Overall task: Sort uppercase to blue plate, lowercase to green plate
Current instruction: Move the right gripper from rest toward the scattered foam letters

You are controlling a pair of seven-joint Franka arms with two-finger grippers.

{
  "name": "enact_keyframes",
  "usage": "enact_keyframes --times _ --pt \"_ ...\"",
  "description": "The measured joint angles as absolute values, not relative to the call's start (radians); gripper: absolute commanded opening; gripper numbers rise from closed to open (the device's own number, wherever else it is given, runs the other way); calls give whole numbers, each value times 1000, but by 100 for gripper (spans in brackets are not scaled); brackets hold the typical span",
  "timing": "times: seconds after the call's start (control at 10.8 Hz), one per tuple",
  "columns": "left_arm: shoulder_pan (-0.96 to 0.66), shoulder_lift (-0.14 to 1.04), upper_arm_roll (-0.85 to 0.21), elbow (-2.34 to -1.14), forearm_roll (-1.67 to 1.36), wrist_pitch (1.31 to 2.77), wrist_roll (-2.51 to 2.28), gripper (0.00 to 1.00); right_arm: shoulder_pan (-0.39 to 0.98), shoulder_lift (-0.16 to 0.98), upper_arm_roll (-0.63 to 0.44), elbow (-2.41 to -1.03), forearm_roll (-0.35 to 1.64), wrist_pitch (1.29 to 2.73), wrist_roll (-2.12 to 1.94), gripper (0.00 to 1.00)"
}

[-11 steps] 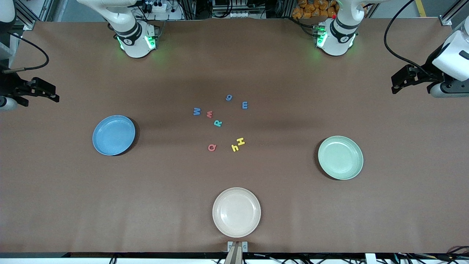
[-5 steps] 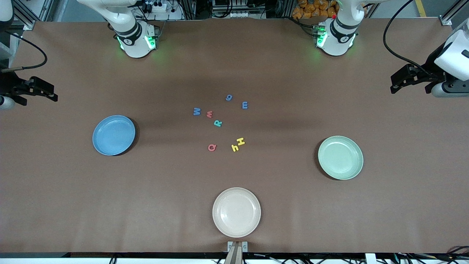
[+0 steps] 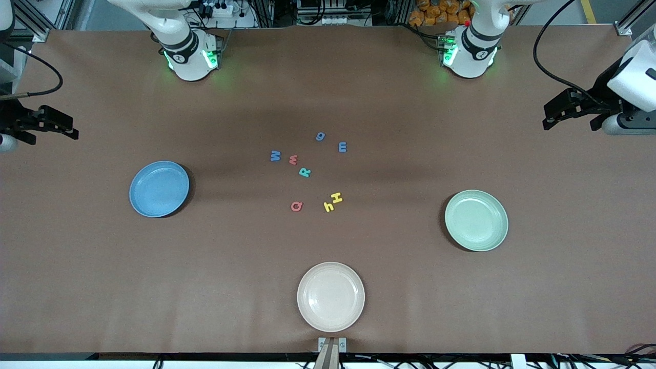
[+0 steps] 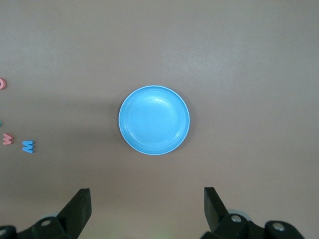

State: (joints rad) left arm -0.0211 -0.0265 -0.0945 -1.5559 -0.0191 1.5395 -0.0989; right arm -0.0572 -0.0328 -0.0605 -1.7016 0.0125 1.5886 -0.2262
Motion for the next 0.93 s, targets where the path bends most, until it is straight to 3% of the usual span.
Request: enact_keyframes --times 0.93 --pt "-20 -53 -94 -1553 -19 1538 -99 100 -52 -42 195 -1708 43 1567 190 100"
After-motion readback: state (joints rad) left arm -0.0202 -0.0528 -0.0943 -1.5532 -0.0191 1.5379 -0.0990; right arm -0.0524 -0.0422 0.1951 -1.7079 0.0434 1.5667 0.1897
